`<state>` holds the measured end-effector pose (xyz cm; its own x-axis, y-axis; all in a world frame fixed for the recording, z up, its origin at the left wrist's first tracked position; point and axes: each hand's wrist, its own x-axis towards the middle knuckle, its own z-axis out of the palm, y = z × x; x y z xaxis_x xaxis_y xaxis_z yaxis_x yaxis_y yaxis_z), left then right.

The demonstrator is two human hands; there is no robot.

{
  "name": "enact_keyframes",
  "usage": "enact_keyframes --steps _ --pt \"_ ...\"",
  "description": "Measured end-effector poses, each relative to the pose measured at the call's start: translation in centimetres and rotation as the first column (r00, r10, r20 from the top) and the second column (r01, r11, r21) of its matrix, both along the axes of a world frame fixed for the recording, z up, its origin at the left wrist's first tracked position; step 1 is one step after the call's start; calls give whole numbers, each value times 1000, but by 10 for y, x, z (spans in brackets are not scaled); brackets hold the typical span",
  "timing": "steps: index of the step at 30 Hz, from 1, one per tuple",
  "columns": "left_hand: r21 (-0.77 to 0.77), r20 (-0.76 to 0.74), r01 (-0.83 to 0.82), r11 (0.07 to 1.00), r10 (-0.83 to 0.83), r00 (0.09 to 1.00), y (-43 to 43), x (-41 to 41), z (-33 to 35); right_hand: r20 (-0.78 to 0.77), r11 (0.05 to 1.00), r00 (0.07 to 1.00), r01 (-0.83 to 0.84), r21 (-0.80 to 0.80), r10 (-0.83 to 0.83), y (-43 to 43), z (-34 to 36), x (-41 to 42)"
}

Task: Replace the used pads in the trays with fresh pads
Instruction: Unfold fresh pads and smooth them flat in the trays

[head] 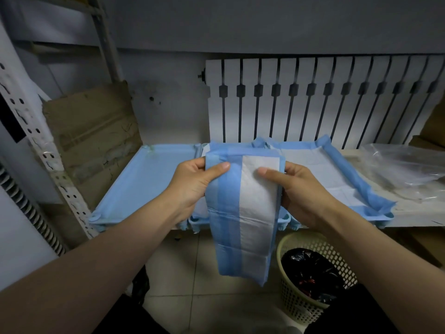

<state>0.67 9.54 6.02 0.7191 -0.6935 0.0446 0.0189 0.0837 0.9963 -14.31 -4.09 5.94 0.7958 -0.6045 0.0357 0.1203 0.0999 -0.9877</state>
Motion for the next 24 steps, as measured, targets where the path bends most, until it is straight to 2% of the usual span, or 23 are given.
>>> enact_keyframes --steps 3,7,11,13,15,17,20,22,24 --pt "31 21 31 999 -32 999 4 -4 -3 62 997 997 31 73 -36 -3 6 -1" --pt "37 -69 118 992 -115 991 7 -7 -1 81 998 995 56 0 -56 -2 5 0" --pt "-8 -179 83 997 -83 980 6 -13 4 38 982 989 145 -118 -142 0 0 4" --pt "-22 -228 39 999 -43 973 5 -14 3 -6 912 949 301 -278 -315 -2 -5 7" --pt "-28 -268 3 1000 -10 963 3 -14 2 27 781 866 463 -420 -499 0 -7 8" --pt "-37 -331 -8 999 -5 944 2 -14 1 116 718 834 528 -453 -540 3 -8 8" --pt "-101 -457 48 994 -89 885 -1 -19 -1 123 777 923 375 -505 -365 16 -10 11" --pt "-149 -499 138 979 -195 844 -6 -27 -2 17 790 972 200 -579 -233 27 -15 17" --pt "-178 -489 135 975 -207 848 -11 -35 -5 -70 804 982 101 -585 -174 34 -22 25"
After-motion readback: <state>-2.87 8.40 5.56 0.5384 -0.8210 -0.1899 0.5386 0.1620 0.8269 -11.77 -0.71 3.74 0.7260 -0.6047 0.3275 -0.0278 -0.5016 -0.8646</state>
